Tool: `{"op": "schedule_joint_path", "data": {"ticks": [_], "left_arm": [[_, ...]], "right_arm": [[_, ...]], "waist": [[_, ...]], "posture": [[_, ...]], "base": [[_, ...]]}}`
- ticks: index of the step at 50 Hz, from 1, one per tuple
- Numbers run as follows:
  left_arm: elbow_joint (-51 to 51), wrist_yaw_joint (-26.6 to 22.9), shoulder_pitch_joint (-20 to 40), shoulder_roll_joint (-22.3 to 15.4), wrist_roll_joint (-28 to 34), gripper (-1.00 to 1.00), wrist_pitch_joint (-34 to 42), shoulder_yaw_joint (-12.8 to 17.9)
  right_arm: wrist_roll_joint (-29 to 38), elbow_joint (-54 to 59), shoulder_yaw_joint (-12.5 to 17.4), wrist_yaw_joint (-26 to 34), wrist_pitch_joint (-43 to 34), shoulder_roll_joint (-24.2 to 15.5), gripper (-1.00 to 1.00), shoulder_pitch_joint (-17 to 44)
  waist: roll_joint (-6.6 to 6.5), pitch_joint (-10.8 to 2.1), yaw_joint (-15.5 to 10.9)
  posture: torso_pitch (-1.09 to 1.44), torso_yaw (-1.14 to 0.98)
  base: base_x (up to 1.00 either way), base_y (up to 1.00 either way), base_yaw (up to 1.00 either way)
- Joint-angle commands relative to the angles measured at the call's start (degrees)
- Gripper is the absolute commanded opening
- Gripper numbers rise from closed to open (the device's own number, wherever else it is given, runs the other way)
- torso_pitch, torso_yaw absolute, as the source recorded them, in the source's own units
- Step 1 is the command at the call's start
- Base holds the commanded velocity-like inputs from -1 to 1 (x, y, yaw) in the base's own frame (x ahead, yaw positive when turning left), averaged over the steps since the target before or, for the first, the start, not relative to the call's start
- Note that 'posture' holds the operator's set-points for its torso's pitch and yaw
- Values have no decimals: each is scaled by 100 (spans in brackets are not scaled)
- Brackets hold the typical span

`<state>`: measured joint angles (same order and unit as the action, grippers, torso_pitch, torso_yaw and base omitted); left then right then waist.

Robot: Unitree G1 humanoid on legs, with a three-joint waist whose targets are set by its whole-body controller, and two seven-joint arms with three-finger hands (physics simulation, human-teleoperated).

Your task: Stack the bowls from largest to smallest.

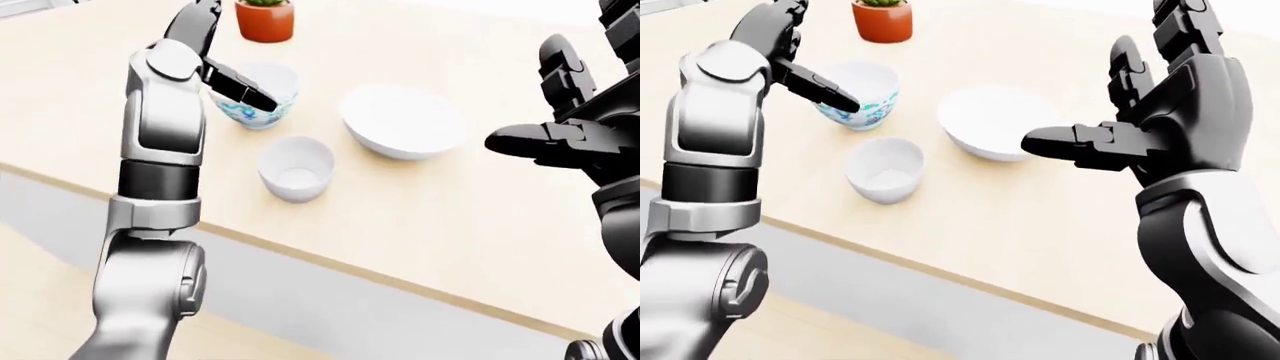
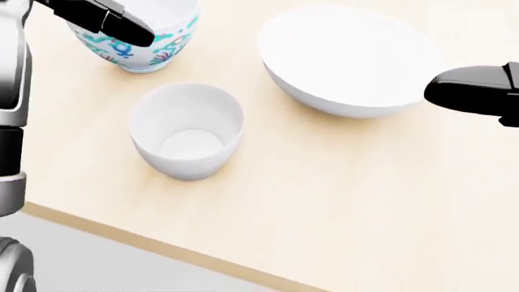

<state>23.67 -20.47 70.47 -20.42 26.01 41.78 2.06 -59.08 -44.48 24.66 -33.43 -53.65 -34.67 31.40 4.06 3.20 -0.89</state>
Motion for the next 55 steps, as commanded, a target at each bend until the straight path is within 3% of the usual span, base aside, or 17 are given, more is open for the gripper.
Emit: {"op": "schedule_joint_path", "data": {"ticks": [1, 12, 16, 36, 47, 50, 52, 55], "left_arm": [[27, 45, 319, -9, 279, 100, -487, 66], [990, -99, 529, 97, 1114, 100, -1510, -33], [1431, 146, 575, 171, 1180, 100, -1876, 59], [2655, 896, 426, 382, 1468, 99, -2718, -63], [3277, 1256, 383, 361, 1715, 67, -3057, -129], [3410, 1338, 408, 388, 1764, 66, -3119, -145], [3410, 1308, 395, 394, 1795, 29, -3102, -155], [3415, 1291, 397, 389, 1823, 25, -3105, -155]], "right_arm": [[12, -48, 100, -11, 196, -101, 100, 112], [-78, 9, 176, -60, 323, -193, 100, 30], [-106, 28, 180, -82, 356, -211, 100, 23], [135, 8, 142, 72, 464, -58, 100, -169], [340, -6, 146, 221, 462, 92, 100, -240], [394, -18, 135, 254, 468, 137, 100, -276], [428, 9, 154, 294, 482, 141, 100, -279], [419, 5, 167, 285, 468, 143, 100, -263]], "waist": [[-6, -164, -1], [30, -210, -24], [28, -224, -23], [8, -241, -13], [-9, -239, 6], [-14, -242, 5], [-15, -245, 7], [-17, -247, 10]], "posture": [[0, 0], [0, 0], [0, 0], [0, 0], [0, 0], [0, 0], [0, 0], [0, 0]], "base": [[0, 0, 0], [0, 0, 0], [0, 0, 0], [0, 0, 0], [0, 0, 0], [0, 0, 0], [0, 0, 0], [0, 0, 0]]}}
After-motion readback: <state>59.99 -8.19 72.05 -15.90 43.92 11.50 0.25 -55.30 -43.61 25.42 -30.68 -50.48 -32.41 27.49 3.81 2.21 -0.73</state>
